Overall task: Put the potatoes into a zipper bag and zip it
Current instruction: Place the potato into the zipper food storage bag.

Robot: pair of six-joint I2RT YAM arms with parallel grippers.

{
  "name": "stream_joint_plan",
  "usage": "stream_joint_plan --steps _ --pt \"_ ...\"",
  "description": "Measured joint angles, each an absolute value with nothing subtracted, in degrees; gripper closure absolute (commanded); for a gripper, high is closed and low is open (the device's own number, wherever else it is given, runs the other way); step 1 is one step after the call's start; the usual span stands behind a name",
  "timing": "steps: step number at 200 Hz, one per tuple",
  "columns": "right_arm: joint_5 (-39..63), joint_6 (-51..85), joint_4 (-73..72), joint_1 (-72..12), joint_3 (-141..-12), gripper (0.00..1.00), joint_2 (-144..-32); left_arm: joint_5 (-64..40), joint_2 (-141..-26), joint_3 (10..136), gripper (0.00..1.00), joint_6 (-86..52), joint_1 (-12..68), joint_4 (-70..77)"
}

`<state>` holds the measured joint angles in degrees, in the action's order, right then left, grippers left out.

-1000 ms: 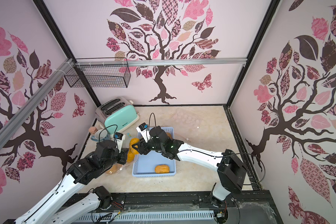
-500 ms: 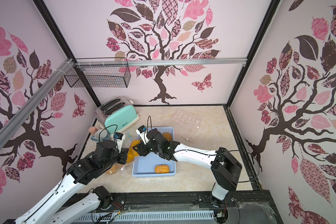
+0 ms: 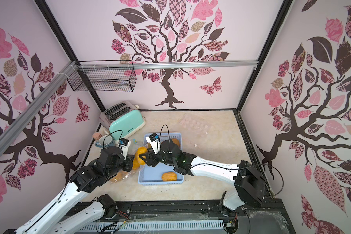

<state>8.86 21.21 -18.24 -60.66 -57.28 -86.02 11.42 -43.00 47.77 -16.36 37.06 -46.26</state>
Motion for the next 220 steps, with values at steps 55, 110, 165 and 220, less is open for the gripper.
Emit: stream_joint_plan --steps 55,110,165,220 --pt "0.6 20.4 -13.4 -62.9 -62.5 0.37 -92.4 13.3 -42.7 47.7 1.0 -16.4 36.8 -47.3" --pt "-6.7 18.1 -8.2 -62.8 -66.7 0.3 -96.2 12.2 -42.7 47.7 1.0 -16.4 37.0 -46.8" --pt "-8.6 15.6 -6.4 -62.9 -70.0 0.18 -96.4 11.7 -42.7 47.7 1.0 -16.4 37.0 -46.8" --pt "-8.8 7.9 -7.3 -62.8 -62.5 0.17 -86.8 11.7 -42.6 47.7 1.0 -16.4 37.0 -46.8"
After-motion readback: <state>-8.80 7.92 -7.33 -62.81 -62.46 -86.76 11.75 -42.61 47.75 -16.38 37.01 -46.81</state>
